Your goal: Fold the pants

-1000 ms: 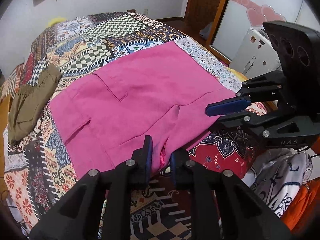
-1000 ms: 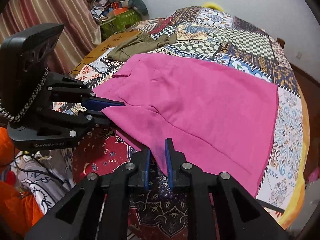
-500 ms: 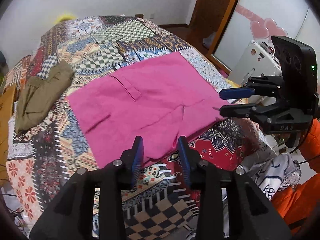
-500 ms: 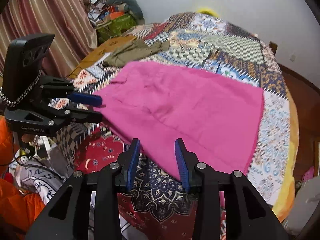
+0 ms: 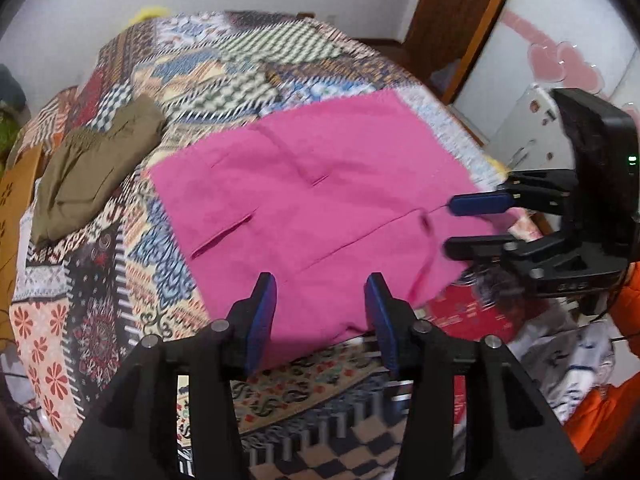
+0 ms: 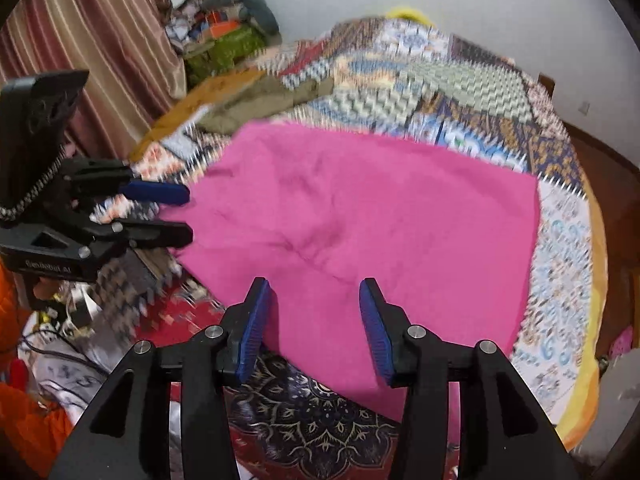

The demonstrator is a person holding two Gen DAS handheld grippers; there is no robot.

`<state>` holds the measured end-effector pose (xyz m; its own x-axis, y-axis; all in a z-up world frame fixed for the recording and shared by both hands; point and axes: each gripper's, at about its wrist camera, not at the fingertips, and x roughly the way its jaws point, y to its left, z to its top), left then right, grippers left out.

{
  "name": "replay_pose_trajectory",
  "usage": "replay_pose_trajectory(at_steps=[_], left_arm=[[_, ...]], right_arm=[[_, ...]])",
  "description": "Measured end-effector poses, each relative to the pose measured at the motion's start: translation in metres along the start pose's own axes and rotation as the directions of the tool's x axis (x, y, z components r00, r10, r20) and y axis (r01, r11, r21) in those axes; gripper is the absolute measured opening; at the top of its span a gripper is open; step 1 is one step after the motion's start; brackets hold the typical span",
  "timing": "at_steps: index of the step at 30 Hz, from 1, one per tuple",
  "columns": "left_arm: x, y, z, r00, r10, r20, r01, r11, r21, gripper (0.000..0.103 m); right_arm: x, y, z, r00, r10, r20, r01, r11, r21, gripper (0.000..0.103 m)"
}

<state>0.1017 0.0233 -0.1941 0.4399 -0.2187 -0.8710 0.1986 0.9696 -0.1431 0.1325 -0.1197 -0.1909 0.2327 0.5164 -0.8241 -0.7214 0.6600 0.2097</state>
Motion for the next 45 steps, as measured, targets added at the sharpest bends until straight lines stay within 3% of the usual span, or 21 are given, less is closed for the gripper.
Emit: replay_pose_trajectory(at_steps=[5,10,29,36,38,45], left_arm=[[0.0,0.014,-0.009,1.0,-0.031,0.0,0.031,0.999,-0.024,0.047],[-0.004,0.009,-0.015,1.0,0.001,0.009,-0.001,1.0,0.012,0.048],[-0.002,0.018,-0.016,0.999,-0.016,0.029,0.016,1.0,0.0,0.051],[-0.019,0.022,-0.001,0.998,0.009,0.056,-0.005,0.998,-0.068,0.051],[-0.027,0.024,0.008,0.995,0.055,0.088,-0.048,0.996,-0.077,0.051],[-0.032,0.05,0.037,0.986,0.11,0.121,-0.092,0.985,-0.149,0.051]], right_arm=[[-0.006,-0.015,-0.01,1.0,-0.003,0.021,0.002,1.0,0.03,0.043],[-0.012,-0.036,-0.026,1.0,-0.01,0.024,0.008,0.996,0.092,0.043],[-0.024,-0.091,-0.067,0.991,-0.133,-0.031,0.136,0.957,0.258,0.043],[-0.03,-0.089,-0.055,0.988,-0.148,-0.046,0.155,0.959,0.238,0.043],[-0.033,-0.088,-0.048,0.989,-0.147,-0.028,0.149,0.961,0.234,0.043],[-0.047,-0.086,-0.015,0.985,-0.158,0.071,0.141,0.971,0.194,0.045]])
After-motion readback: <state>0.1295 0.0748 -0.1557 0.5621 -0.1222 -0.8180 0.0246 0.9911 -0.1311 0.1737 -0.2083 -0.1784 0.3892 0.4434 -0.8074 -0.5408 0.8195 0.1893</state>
